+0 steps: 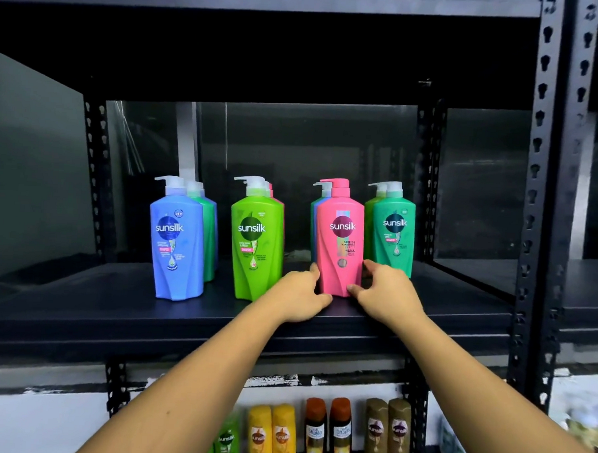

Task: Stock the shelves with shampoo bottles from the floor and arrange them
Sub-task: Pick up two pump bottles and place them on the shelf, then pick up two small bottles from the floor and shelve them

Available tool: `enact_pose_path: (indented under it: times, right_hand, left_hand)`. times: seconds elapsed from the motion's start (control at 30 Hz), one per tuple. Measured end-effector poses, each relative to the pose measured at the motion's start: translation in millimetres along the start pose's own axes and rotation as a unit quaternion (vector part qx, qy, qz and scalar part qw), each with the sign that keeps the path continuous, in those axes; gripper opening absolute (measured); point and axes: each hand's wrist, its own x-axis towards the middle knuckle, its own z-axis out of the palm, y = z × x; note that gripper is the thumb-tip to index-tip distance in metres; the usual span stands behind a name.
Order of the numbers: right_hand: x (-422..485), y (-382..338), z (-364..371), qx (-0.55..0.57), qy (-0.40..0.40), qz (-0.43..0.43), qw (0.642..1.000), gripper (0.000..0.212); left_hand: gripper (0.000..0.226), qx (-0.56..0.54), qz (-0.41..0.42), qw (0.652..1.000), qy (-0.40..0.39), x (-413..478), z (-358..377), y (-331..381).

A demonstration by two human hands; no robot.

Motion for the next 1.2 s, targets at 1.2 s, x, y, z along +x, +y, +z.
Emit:
enact_pose_path:
  times: [1.2]
  right_hand:
    - [-368, 29, 175, 0.03, -0.452, -0.08, 0.888, 0.059]
  left_hand:
    - [0.06, -0.103, -0.108, 0.963, -0.223, -367, 249, -123]
